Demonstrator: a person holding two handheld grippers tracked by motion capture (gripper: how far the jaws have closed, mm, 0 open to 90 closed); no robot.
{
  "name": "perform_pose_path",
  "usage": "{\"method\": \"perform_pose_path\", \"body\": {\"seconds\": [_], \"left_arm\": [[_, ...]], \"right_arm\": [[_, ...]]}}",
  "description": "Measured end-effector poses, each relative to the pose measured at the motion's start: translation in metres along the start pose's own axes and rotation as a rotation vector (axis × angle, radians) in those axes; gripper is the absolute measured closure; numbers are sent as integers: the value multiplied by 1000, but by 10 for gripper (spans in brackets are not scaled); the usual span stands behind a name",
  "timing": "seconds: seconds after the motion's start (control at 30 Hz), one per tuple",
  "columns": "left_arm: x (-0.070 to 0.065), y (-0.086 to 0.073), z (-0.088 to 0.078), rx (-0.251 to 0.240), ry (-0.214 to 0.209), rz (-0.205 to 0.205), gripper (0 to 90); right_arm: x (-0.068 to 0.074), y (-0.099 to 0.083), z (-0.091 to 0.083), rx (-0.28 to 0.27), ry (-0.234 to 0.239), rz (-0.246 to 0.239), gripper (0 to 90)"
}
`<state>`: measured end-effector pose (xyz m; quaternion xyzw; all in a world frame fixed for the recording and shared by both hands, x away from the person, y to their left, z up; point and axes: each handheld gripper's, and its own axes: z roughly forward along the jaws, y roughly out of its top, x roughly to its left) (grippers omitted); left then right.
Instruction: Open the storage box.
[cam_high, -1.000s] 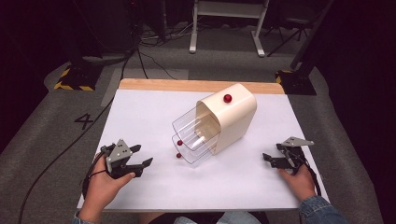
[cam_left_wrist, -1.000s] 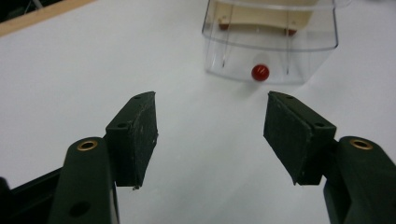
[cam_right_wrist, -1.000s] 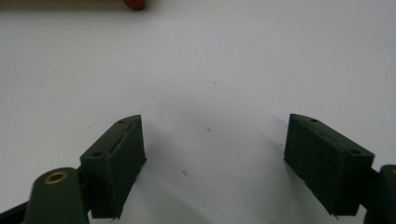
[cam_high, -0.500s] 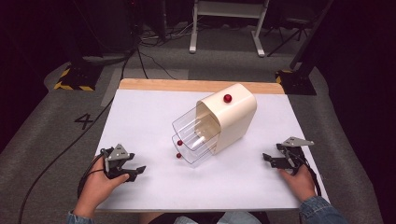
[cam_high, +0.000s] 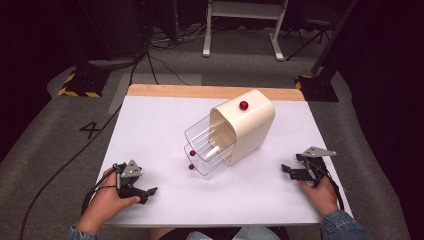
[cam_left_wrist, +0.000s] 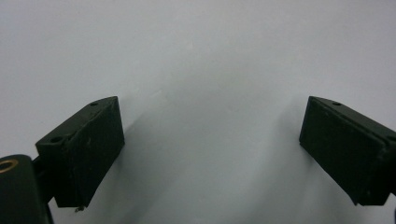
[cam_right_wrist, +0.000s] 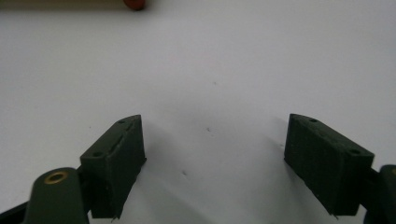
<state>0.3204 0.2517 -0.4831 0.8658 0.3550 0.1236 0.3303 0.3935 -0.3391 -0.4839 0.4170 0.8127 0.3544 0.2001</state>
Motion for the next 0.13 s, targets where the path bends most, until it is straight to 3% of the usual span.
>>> {"method": "perform_pose_path", "body": {"seconds": [0.13], "left_arm": [[1, 0, 0, 3, -8, -5, 68]], "right_arm": [[0, 0, 0, 0, 0, 1, 205]]}}
